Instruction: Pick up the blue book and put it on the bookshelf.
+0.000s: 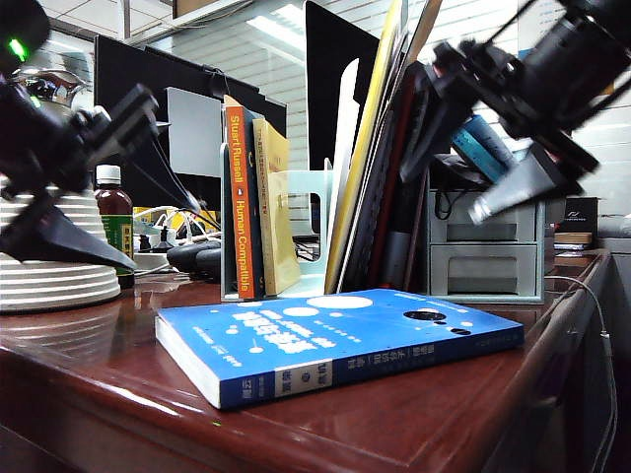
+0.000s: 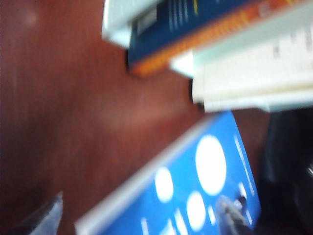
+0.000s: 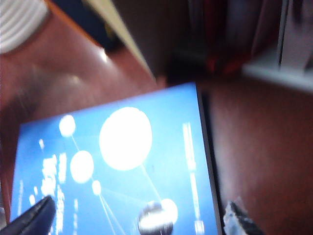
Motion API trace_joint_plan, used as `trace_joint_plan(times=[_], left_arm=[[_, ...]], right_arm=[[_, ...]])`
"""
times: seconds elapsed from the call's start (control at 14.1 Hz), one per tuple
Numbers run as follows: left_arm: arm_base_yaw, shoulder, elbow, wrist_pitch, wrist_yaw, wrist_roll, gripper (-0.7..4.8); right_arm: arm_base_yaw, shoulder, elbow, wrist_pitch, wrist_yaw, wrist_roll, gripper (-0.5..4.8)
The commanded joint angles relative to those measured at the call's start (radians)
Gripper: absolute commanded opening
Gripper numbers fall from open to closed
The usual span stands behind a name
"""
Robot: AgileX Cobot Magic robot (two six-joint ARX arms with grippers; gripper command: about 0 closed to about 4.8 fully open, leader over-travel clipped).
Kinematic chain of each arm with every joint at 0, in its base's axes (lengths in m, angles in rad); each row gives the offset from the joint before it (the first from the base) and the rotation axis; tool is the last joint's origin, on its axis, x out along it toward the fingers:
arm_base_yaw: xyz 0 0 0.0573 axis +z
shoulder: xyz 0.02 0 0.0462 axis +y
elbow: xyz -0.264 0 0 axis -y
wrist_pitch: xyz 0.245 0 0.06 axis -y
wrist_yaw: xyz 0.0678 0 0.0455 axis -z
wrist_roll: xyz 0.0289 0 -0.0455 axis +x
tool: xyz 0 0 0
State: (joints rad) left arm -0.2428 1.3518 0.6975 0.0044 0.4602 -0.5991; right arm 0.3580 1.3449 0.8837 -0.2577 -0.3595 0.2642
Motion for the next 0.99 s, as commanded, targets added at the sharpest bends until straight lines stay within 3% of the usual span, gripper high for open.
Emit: trace_joint_plan(times=[0.07,0.28,0.35,0.43,0.57,0.71,0.78,0.92,0.99], left_arm=[[-0.003,-0.026,0.006,-0.162,0.134,-0.003,4.17],[-0.009,-0.025,0.005,-0.323,0.142,0.047,4.17],[-0.009,-0.025,0.005,-0.328,0.141,0.047,4.17],[-0.009,-0.023,0.005,-0.323,0.137,0.046,4.17],[-0.038,-0.019,0.005,-0.321,0.099,0.046,4.17],[-0.077,0.005,0.005,-0.3,0.1,0.043,4.17],[-0.089,0.024,0.005,-0.294,0.1,0.042,4.17],[-0.095,0.067,0.005,-0.292,0.097,0.042,4.17],[-0.095,0.084,0.005,-0.285,0.098,0.043,4.17]], right_arm=[[0.0,-0.002,0.005,-0.016,0.004,-0.01,4.79],[0.001,0.013,0.004,-0.018,0.028,-0.01,4.79],[0.001,0.022,0.004,-0.024,0.029,-0.01,4.46],[0.001,0.036,0.004,-0.027,0.029,-0.01,3.79],[0.001,0.078,0.004,-0.027,0.029,-0.01,3.5],[0.001,0.106,0.004,-0.031,0.029,-0.01,1.46],[0.001,0.111,0.004,-0.033,0.05,-0.009,1.42],[0.002,0.111,0.004,-0.056,0.146,-0.006,0.05],[0.002,0.111,0.004,-0.072,0.188,-0.006,-0.08]])
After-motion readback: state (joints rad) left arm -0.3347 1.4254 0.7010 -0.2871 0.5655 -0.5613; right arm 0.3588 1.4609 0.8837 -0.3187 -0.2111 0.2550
